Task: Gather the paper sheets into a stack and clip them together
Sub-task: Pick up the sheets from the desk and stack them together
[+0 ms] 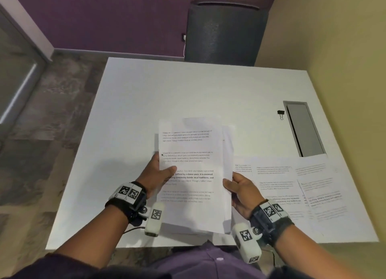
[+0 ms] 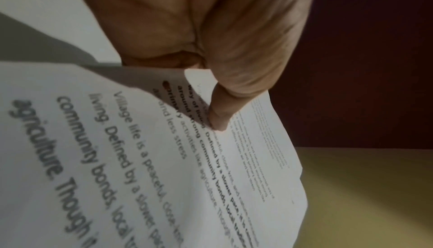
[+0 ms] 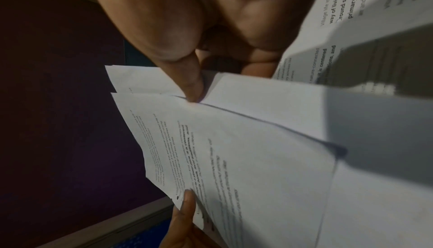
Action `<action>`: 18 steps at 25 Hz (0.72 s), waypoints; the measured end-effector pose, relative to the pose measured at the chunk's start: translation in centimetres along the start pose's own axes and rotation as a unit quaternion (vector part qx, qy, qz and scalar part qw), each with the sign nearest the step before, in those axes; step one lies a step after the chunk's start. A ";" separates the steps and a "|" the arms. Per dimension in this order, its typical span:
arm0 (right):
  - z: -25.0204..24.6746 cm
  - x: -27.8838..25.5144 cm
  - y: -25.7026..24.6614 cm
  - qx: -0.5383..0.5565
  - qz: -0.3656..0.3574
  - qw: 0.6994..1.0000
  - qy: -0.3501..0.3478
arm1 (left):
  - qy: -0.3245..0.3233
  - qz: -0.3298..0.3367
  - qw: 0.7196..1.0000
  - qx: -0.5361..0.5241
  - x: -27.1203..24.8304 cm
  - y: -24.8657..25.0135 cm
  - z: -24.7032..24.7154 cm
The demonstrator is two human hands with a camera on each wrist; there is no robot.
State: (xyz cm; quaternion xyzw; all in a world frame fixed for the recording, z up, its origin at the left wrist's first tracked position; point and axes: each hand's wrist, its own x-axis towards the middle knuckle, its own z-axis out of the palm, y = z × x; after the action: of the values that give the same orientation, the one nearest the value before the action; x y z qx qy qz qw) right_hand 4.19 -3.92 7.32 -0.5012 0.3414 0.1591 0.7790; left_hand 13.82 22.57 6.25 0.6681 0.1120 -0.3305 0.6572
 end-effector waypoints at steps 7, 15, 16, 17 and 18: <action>-1.8 -1.7 -0.3 0.085 0.009 0.993 -0.082 | -0.068 -0.012 0.998 -0.013 -0.1 0.3 2.4; -2.9 -1.7 -2.6 -0.032 -0.104 0.993 -0.035 | -0.012 0.051 0.998 0.041 -0.8 0.7 5.8; -3.4 -1.3 -2.3 -0.088 -0.140 0.986 -0.030 | -0.008 0.067 0.997 0.045 -1.0 0.8 6.2; -3.4 -1.3 -2.4 -0.127 -0.163 0.978 -0.018 | -0.004 0.081 0.996 0.043 -1.2 0.8 6.4; -3.7 -1.2 -2.4 -0.150 -0.178 0.973 -0.006 | 0.008 0.091 0.995 0.042 -1.5 0.9 6.7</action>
State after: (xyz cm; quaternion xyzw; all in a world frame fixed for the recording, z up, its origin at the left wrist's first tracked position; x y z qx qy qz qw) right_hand 3.35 -8.17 8.83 -0.6639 0.2145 0.0707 0.7129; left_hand 11.21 16.51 8.37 0.7053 0.0418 -0.2685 0.6548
